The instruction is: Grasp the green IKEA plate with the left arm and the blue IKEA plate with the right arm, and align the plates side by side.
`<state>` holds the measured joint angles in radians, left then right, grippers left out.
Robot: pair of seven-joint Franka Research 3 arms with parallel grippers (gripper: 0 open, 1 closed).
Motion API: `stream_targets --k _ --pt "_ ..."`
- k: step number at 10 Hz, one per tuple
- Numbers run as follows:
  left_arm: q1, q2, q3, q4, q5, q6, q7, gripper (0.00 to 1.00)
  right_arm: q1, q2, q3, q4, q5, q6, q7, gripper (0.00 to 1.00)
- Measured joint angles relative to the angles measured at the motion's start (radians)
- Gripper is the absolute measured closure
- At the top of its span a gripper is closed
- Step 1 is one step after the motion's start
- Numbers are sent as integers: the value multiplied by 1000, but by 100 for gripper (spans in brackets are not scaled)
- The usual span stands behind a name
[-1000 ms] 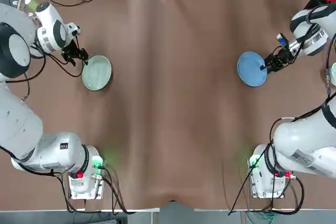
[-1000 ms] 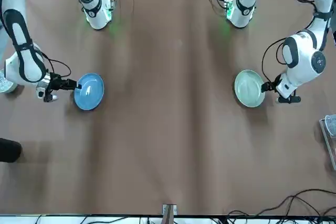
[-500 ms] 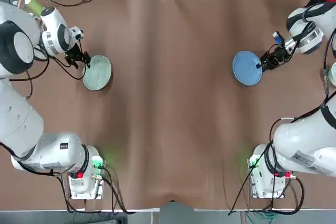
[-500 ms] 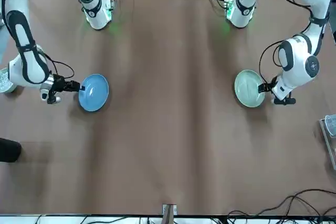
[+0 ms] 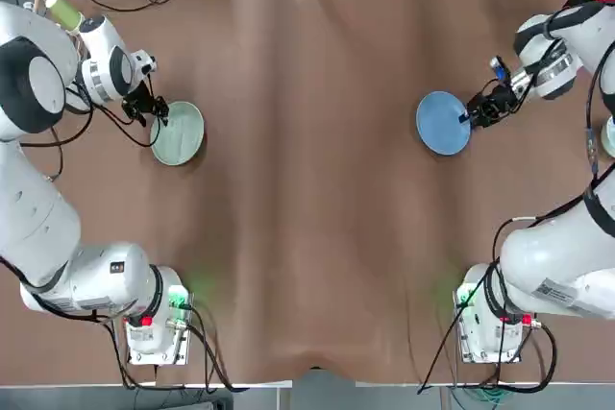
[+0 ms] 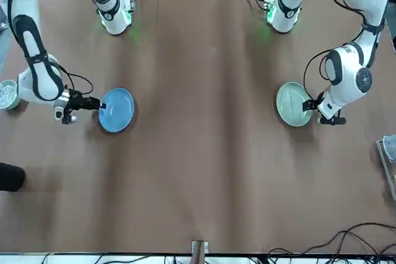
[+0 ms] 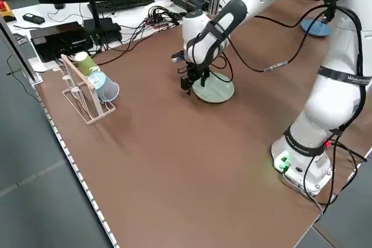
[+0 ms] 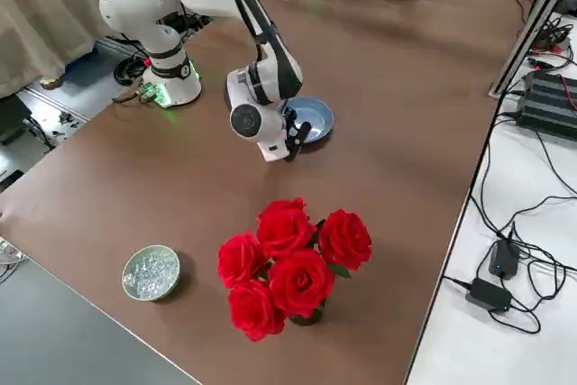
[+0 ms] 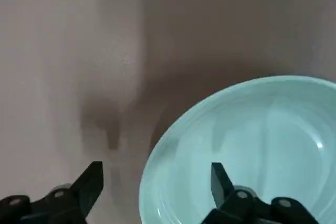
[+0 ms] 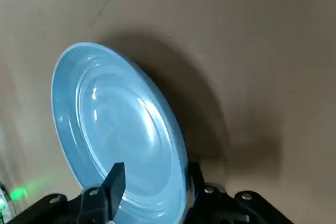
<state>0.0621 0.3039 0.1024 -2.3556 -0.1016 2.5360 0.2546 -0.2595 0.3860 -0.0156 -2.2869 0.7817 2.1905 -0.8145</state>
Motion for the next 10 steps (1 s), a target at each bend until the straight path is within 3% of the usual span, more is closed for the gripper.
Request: stream_targets --k 4,7,10 --pt "1 -4 0 -42 -1 -10 0 9 88 2 1 -4 92 42 0 44" --pt "8 -18 0 -66 -2 -25 -3 9 176 2 2 -6 174 103 0 49" --pt "8 -23 -6 -69 -3 -26 -20 9 261 3 3 -9 257 154 0 61"
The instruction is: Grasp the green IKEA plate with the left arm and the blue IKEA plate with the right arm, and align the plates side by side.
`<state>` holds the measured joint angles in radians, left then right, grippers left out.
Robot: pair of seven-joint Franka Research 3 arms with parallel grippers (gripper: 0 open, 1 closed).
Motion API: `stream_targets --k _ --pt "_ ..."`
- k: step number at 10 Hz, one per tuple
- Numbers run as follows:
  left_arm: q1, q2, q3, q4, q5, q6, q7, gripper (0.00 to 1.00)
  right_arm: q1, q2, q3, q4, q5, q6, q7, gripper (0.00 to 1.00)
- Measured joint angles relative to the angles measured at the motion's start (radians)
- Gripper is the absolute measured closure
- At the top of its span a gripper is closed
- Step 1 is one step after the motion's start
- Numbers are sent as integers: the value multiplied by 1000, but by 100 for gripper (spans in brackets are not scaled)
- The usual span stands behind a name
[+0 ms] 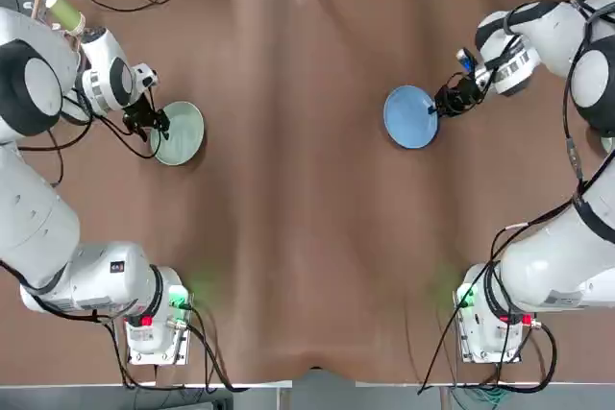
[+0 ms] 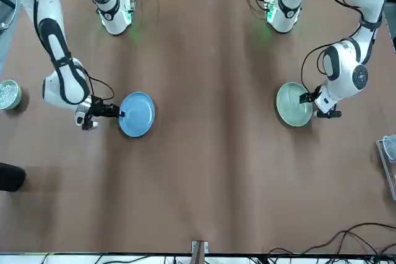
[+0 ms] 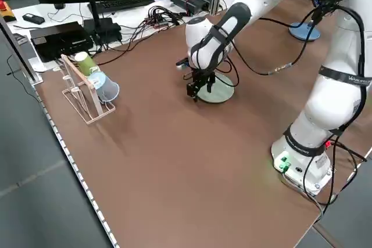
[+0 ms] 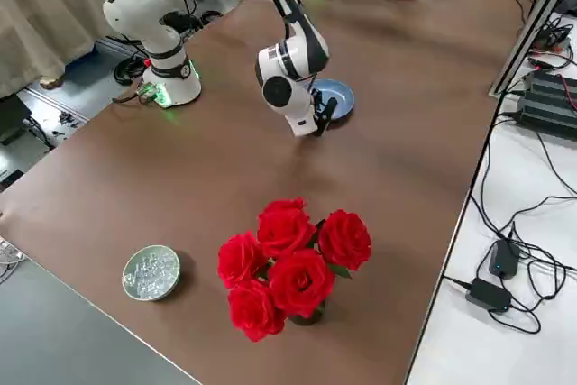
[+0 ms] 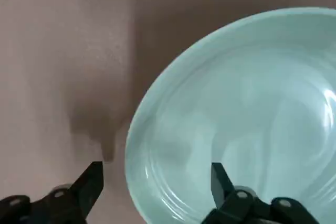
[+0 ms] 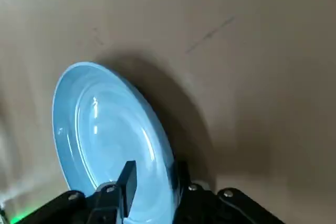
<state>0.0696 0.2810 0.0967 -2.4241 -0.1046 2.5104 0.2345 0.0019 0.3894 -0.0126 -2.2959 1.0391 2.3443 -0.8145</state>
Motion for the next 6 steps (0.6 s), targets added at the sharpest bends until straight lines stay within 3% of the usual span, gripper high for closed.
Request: stream_targets --k 6 --pt "0 3 -76 20 -43 8 -64 9 176 14 0 -2 197 126 1 73"
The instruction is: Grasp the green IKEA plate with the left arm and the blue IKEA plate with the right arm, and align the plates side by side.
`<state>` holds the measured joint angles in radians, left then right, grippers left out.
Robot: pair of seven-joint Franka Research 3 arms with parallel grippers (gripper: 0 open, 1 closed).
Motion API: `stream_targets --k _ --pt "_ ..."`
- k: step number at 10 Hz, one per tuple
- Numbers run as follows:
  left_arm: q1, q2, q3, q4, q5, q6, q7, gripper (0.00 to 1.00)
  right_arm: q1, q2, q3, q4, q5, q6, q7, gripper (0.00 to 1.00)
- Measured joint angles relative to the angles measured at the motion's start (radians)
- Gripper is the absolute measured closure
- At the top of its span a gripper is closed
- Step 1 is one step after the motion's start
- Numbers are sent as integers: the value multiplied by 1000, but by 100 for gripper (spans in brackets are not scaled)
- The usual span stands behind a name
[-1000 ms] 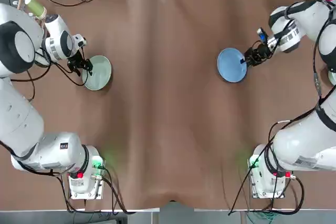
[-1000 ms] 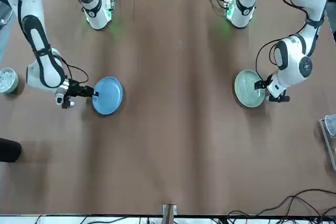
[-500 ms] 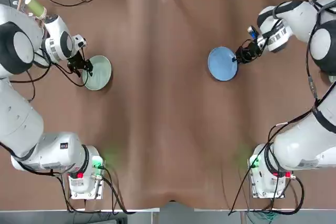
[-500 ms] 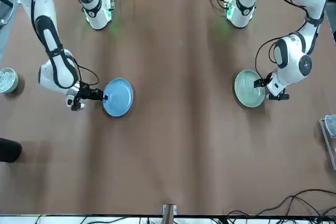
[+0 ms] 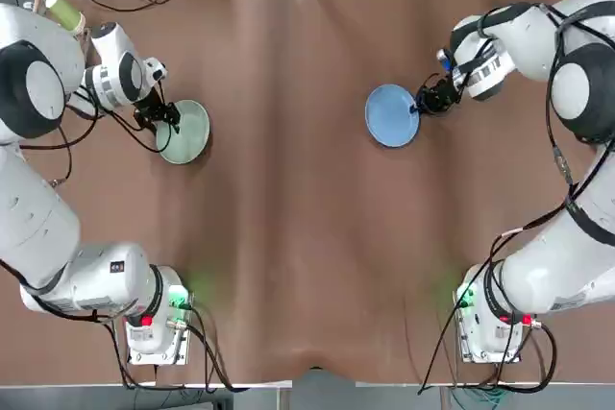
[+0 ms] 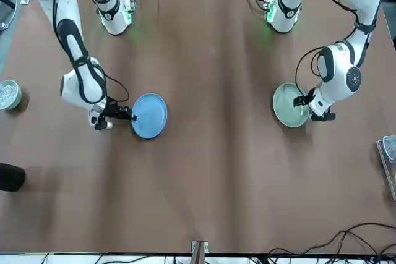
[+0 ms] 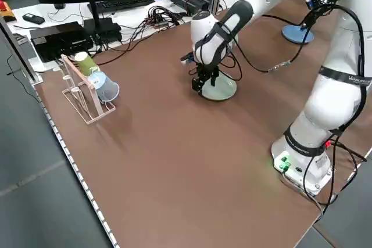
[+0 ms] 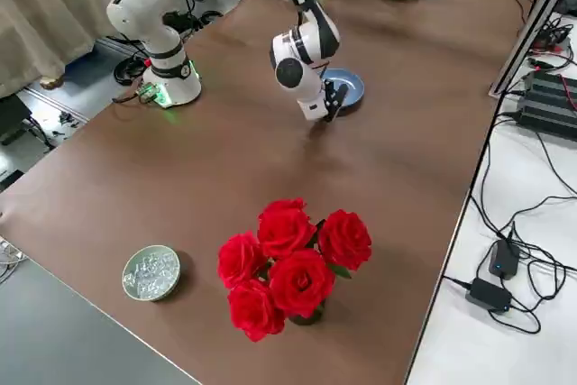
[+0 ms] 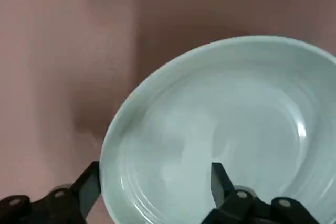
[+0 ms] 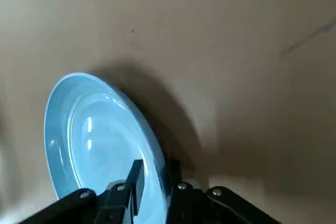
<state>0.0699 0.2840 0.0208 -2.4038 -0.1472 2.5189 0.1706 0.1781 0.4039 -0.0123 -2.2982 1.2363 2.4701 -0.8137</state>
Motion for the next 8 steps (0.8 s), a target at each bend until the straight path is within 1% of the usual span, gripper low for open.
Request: stream_targets --k 2,5,6,8 --pt "0 21 -14 15 0 29 -14 8 74 1 0 0 83 46 0 73" --pt "0 59 -66 55 0 43 -91 8 181 2 0 0 220 109 1 73" --pt "0 67 -79 66 0 43 -106 8 202 2 0 1 244 120 3 73" --pt "0 78 -100 81 -1 44 -143 8 213 2 0 1 277 124 4 73"
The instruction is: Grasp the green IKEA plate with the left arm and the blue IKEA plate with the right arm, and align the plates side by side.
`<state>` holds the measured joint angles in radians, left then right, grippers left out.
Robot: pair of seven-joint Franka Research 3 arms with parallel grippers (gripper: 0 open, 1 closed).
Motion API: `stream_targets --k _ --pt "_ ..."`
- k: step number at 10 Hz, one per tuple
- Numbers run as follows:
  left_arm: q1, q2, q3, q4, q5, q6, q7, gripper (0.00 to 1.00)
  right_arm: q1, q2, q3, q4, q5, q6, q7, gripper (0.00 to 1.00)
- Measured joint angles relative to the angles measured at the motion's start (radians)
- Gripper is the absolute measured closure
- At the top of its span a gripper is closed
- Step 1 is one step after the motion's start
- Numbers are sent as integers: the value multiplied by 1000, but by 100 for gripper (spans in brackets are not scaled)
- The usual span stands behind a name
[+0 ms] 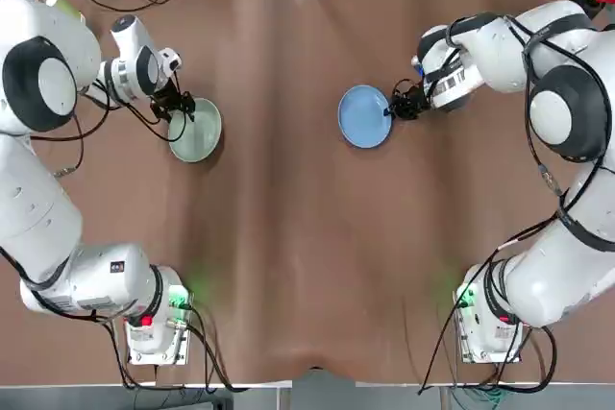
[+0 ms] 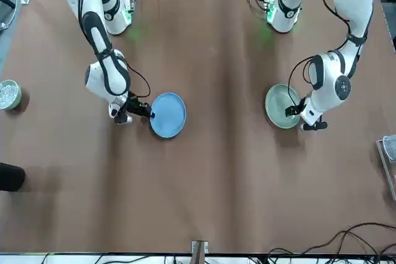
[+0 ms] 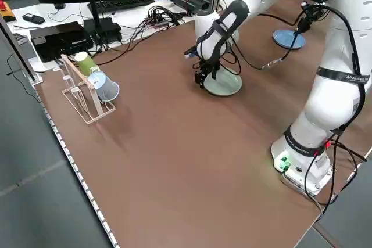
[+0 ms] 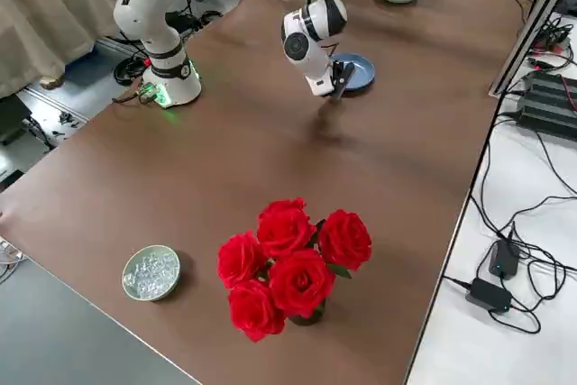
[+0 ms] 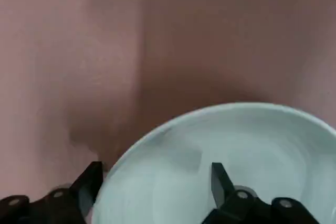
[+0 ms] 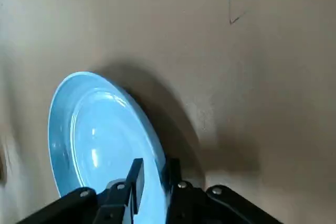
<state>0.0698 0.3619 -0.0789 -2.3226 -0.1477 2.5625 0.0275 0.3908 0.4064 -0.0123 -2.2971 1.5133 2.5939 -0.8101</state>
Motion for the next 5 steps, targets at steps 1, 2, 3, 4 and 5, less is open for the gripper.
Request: stream_targets --k 1,2,3,4,5 --pt "0 4 -15 3 0 0 -31 8 6 0 0 0 25 4 0 73" --pt "-1 8 -28 4 0 1 -60 8 24 1 0 1 61 22 0 73" --pt "-2 9 -36 4 0 1 -84 7 54 1 0 3 102 45 0 73" --pt "-2 10 -43 4 0 0 -109 7 84 3 0 8 132 61 4 73" --pt "-2 10 -47 3 0 -2 -134 7 101 6 0 13 143 68 13 73"
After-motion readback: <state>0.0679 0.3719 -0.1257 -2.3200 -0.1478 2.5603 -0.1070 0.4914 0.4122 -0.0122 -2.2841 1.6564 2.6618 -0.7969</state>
